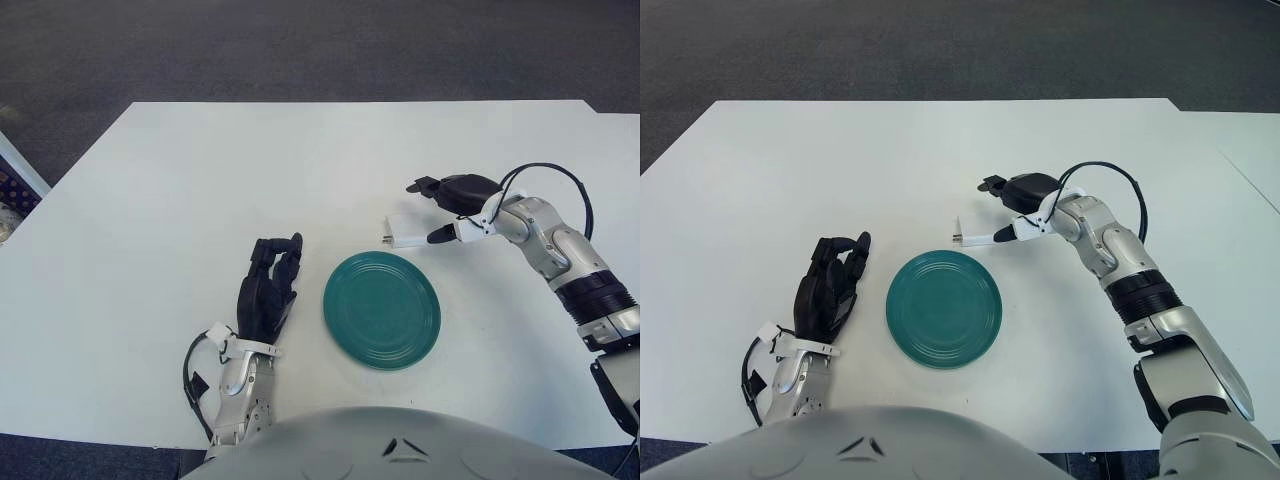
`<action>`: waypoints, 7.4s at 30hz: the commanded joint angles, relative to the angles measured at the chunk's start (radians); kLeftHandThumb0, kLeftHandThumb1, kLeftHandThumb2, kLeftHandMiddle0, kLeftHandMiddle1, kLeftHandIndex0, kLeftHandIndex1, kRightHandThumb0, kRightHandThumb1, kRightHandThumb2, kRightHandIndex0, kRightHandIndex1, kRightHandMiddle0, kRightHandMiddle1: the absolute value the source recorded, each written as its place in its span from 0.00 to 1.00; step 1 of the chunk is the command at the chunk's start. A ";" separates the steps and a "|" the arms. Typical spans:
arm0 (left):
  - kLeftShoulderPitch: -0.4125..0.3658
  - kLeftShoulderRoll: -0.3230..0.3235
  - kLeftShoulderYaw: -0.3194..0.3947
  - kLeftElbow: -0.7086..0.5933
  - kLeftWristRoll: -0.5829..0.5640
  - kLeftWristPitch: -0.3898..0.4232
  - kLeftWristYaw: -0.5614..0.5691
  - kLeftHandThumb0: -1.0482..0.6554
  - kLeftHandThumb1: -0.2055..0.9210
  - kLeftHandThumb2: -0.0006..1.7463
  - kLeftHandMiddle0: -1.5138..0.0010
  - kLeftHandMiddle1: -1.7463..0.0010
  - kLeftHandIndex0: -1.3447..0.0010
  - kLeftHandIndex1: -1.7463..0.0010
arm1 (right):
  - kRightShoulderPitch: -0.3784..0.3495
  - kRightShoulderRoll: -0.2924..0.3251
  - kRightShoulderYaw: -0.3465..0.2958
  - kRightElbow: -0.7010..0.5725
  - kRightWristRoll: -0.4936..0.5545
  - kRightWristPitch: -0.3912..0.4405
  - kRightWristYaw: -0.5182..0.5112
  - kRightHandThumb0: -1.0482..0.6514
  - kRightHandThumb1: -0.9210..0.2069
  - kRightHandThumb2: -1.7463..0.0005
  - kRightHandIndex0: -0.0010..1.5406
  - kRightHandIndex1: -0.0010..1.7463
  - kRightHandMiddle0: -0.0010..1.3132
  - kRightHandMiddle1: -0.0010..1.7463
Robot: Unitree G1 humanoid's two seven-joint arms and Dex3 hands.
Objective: Put the charger into the plate.
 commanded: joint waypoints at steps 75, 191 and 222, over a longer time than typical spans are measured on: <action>0.017 -0.079 -0.034 0.067 -0.005 -0.026 0.057 0.09 1.00 0.40 0.78 1.00 0.94 0.10 | 0.018 0.148 0.179 0.245 -0.140 0.003 -0.276 0.20 0.00 0.66 0.21 0.00 0.00 0.23; 0.074 -0.036 -0.016 -0.121 0.049 0.123 0.154 0.09 1.00 0.57 0.93 1.00 1.00 0.85 | 0.233 0.046 0.067 -0.669 -0.046 0.055 0.165 0.35 0.00 0.63 0.80 1.00 0.70 1.00; 0.115 -0.060 -0.033 -0.206 -0.015 0.179 0.204 0.09 1.00 0.59 0.92 1.00 1.00 0.84 | 0.269 0.034 0.110 -0.646 -0.032 -0.040 0.352 0.35 0.00 0.64 0.78 1.00 0.67 1.00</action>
